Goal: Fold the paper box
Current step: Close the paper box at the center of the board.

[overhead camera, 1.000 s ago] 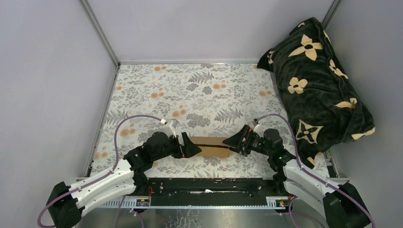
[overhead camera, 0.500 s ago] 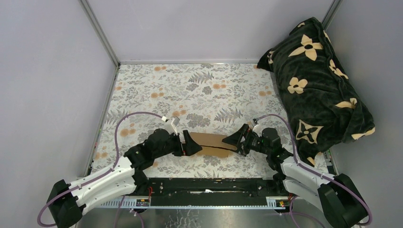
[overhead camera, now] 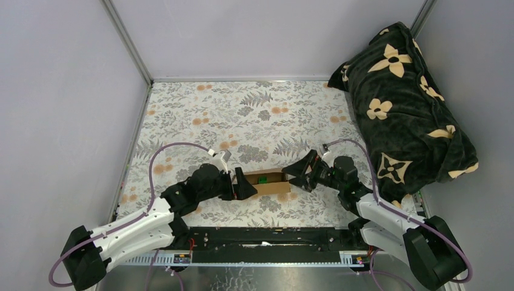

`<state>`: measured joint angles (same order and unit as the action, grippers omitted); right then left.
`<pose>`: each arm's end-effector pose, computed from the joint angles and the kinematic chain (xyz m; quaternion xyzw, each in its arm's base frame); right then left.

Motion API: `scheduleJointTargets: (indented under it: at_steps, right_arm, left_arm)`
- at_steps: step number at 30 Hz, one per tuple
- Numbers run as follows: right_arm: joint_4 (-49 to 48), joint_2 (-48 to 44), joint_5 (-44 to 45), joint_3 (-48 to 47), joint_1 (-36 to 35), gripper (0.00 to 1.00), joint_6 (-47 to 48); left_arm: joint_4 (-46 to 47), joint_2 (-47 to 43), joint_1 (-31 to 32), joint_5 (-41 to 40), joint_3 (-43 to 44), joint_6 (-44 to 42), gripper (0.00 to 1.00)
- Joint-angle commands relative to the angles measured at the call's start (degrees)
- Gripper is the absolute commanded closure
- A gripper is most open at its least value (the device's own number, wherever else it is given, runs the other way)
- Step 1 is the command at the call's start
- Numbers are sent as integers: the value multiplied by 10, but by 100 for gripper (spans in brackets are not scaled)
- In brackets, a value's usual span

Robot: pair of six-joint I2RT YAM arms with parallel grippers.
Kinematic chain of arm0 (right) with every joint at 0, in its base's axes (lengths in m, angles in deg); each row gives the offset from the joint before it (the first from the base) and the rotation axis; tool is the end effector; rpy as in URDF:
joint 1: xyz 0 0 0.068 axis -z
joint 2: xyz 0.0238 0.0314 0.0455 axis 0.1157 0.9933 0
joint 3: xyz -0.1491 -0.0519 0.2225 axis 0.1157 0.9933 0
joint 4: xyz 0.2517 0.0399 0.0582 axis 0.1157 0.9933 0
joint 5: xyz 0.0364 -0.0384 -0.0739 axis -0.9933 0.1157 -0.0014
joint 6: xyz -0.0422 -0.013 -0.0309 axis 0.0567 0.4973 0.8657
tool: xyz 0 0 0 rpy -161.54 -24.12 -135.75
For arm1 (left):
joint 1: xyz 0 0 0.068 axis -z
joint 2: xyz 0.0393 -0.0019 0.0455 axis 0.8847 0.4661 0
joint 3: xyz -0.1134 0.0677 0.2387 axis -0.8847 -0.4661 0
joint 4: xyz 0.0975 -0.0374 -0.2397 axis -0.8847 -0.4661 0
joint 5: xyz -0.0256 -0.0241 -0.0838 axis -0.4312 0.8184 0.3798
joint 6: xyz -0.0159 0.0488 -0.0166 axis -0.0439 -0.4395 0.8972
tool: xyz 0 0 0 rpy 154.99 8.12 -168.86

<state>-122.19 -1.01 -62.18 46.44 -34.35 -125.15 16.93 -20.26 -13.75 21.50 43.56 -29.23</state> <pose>0.1586 0.1047 0.1758 0.1129 0.7640 0.5929 0.2282 0.1123 -0.1336 0.2059 0.0295 0.8711 -0.4025 0.2799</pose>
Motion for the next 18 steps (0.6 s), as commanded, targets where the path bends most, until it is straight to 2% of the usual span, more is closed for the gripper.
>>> scheduleJointTargets:
  at_steps: [1, 12, 18]
  right_arm:
    - [-67, -3, -68, -53, -5, 0, -43]
    - [-45, 0, -86, -73, 21, 0, -41]
    - [-58, -12, -82, -10, 22, 0, -18]
  left_arm:
    - [104, 1, 8, 56, 41, 7, 2]
    - [99, 14, -8, 72, 62, -7, 2]
    - [136, 11, -9, 83, 7, 9, 1]
